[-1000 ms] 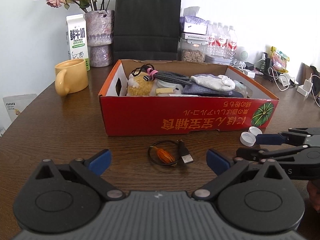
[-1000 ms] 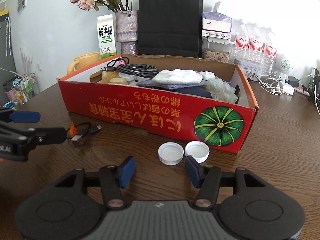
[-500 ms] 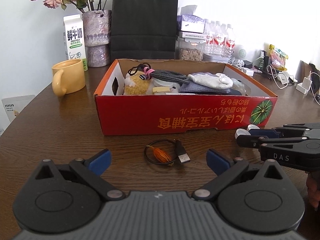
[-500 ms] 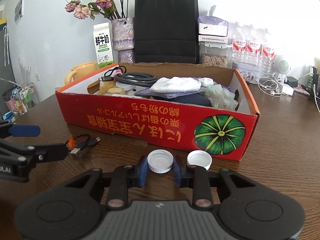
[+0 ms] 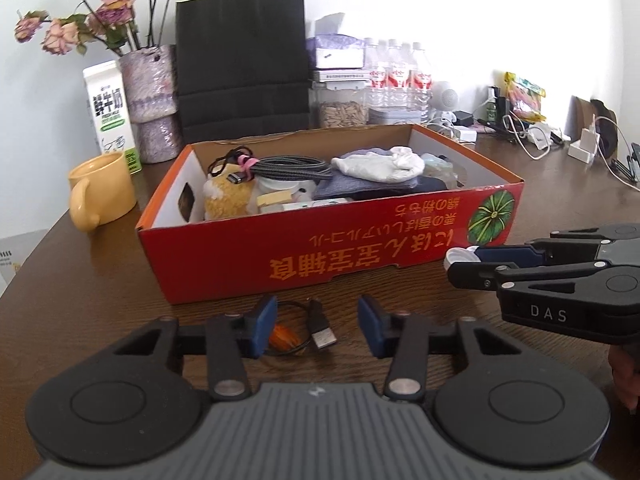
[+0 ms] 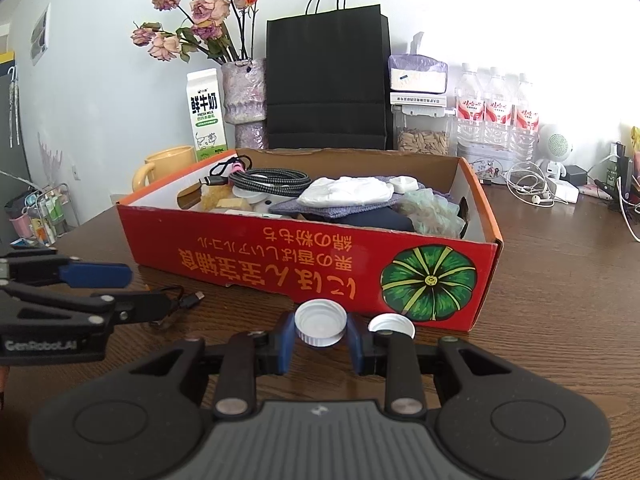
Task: Organize objects
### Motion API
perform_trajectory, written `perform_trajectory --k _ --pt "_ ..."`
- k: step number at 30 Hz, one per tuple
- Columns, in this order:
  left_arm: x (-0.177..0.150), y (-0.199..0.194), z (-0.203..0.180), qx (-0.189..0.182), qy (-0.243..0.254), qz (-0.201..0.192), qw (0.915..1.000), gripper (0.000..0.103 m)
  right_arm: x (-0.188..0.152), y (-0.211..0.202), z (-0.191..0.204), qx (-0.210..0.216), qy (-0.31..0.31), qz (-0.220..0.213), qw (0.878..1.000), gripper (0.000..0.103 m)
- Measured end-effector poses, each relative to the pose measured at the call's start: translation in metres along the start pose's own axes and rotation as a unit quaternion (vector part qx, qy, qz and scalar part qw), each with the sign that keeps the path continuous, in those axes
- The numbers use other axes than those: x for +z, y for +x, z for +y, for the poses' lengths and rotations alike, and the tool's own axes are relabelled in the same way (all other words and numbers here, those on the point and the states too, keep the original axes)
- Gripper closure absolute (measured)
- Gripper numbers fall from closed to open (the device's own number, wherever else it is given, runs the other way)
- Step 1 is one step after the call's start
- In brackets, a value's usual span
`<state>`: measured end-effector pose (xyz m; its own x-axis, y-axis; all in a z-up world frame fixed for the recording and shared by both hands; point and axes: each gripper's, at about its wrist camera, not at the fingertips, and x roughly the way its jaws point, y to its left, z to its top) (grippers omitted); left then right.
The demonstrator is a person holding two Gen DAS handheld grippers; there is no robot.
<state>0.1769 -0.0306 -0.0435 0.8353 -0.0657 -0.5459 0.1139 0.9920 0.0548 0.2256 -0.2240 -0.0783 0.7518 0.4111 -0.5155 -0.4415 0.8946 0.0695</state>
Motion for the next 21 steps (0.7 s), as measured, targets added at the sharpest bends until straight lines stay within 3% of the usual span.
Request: perform_trajectory --k 6,11,17,21 --pt "0.005 0.015 -0.004 0.005 0.006 0.022 0.9997 0.069 -0.001 -0.003 0.0 0.006 0.001 -0.007 1.0 0.076" --pt "0.003 0.032 -0.003 0.008 -0.015 0.064 0.9978 0.079 -0.001 -0.005 0.0 0.011 0.002 -0.012 1.0 0.076" --pt "0.002 0.034 -0.004 0.01 -0.024 0.062 0.9977 0.089 -0.001 -0.007 0.0 0.017 0.0 -0.017 1.0 0.076" --pt "0.001 0.032 -0.006 0.013 -0.028 0.059 0.9978 0.09 -0.001 -0.008 -0.001 0.019 0.002 -0.02 1.0 0.076"
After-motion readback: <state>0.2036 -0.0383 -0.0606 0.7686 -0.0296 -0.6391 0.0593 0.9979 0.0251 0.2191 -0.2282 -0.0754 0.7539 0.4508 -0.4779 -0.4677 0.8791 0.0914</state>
